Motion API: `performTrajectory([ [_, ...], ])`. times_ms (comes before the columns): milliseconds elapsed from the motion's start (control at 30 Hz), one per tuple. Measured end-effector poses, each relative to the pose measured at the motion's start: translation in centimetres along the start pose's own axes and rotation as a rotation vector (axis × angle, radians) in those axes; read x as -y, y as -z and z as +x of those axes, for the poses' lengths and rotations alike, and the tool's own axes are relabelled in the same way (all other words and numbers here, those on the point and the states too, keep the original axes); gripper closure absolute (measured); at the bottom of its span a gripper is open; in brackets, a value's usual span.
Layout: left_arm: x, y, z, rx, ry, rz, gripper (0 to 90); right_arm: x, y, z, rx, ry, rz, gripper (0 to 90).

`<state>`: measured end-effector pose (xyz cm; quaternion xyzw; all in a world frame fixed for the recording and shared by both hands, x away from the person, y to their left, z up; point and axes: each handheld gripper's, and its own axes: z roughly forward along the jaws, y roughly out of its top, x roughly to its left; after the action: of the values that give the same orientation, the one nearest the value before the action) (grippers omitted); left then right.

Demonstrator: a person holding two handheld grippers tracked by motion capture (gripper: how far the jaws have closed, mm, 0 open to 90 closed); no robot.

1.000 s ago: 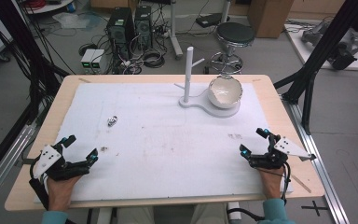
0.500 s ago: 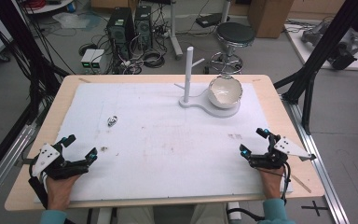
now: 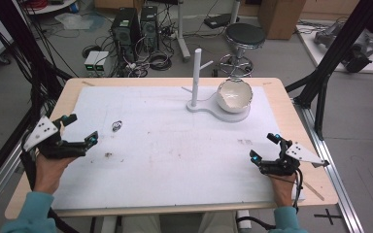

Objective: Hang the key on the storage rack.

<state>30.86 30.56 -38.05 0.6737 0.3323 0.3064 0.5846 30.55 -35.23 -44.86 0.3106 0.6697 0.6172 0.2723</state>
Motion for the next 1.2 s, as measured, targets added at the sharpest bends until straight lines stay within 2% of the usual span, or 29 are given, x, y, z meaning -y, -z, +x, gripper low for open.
performTrajectory([
  [133,-2.4,-1.5,1.0,0.041,-0.037,0.037,1.7,0.0,0.0,0.0,0.001,0.001,0.0,0.6],
  [267,-3.8,-3.0,2.0,0.081,-0.066,0.102,1.7,0.0,0.0,0.0,0.0,0.001,0.0,0.6],
  [300,-4.3,-3.6,2.5,0.115,-0.061,0.137,1.7,0.0,0.0,0.0,0.0,0.001,0.0,0.6],
  [333,-4.3,-3.6,2.5,0.115,-0.061,0.137,1.7,0.0,0.0,0.0,0.0,0.001,0.0,0.6],
  [400,-4.7,-4.3,2.9,0.146,-0.051,0.173,1.6,0.0,0.0,0.0,0.001,0.001,-0.001,0.6],
  [567,-5.7,-5.8,3.7,0.188,-0.072,0.251,1.7,0.0,0.0,0.0,-0.001,-0.001,0.002,0.6],
  [667,-6.1,-6.7,4.2,0.195,-0.088,0.301,1.7,0.0,0.0,0.0,-0.003,0.002,0.0,0.6],
  [733,-6.2,-7.2,4.6,0.203,-0.083,0.332,1.7,0.0,0.0,0.0,-0.003,0.001,0.002,0.6],
  [833,-6.4,-8.3,5.2,0.218,-0.106,0.386,1.7,0.0,0.0,0.1,-0.005,-0.004,0.004,0.6],
  [900,-6.4,-8.5,5.3,0.223,-0.104,0.396,1.7,0.0,0.0,0.1,-0.004,-0.004,0.003,0.6],
  [1000,-6.5,-9.2,5.7,0.226,-0.121,0.44,1.7,0.0,0.0,0.1,-0.002,-0.005,0.001,0.6],
  [1033,-6.6,-9.6,6.0,0.242,-0.133,0.465,1.7,0.0,0.0,0.1,-0.003,-0.002,0.002,0.6],
  [1200,-6.8,-10.6,6.3,0.283,-0.14,0.512,1.7,0.0,0.0,0.1,-0.002,-0.002,0.001,0.6],
])
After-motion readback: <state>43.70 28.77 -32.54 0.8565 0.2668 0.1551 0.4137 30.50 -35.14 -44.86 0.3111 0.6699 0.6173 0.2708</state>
